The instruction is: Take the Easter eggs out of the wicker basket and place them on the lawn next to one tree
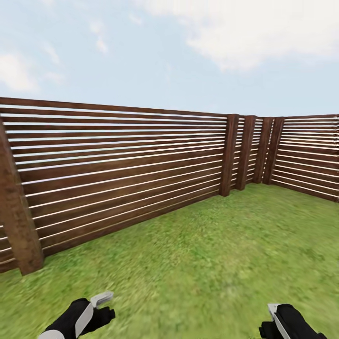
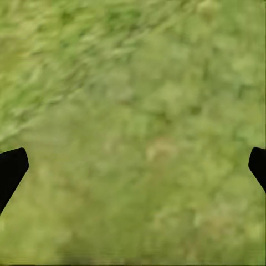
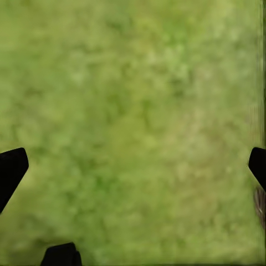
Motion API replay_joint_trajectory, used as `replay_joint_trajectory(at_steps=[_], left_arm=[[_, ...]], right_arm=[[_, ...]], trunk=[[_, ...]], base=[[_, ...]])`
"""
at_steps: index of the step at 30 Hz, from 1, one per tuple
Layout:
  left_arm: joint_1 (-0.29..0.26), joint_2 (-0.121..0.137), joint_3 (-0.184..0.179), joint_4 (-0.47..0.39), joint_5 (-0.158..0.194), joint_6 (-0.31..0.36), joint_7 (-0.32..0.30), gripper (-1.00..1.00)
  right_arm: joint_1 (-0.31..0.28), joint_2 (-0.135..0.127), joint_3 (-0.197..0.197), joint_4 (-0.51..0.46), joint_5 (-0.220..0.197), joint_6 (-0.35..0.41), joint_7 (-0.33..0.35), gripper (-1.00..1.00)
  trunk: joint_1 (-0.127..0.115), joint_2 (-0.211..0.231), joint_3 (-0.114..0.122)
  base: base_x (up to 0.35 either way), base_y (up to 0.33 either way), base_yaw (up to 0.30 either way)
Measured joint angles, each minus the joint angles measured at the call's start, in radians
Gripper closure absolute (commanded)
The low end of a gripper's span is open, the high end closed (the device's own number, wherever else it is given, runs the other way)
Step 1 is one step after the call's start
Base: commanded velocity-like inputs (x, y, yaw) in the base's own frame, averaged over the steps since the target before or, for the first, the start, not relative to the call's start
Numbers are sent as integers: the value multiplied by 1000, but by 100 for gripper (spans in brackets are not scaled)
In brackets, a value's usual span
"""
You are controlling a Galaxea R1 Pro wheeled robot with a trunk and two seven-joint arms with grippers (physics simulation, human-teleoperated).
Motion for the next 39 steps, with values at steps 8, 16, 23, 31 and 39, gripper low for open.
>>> replay_joint_trajectory(at_steps=[8, 16, 23, 31, 39], left_arm=[[0, -13, 3, -4, 21, 5, 28, -100], [0, -32, 4, 0, 18, 5, 29, -100], [0, 3, 3, 6, 16, 110, 46, -100], [0, 38, 3, 22, 19, 82, 31, -100], [0, 33, 2, 33, 19, 58, 30, -100]], right_arm=[[0, -2, 0, 0, 2, -1, -3, -100], [0, 5, 4, 1, 7, -1, -3, -100], [0, 11, 7, 5, 8, -1, -3, -100], [0, 4, 5, 8, 9, -1, -1, -100], [0, 9, 6, 9, 10, -1, -3, -100]], trunk=[[0, 0, 0], [0, 0, 0], [0, 0, 0], [0, 0, 0], [0, 0, 0]], base=[[0, 0, -131], [0, 0, -55], [0, 0, -3], [0, 0, 0], [0, 0, -177]])
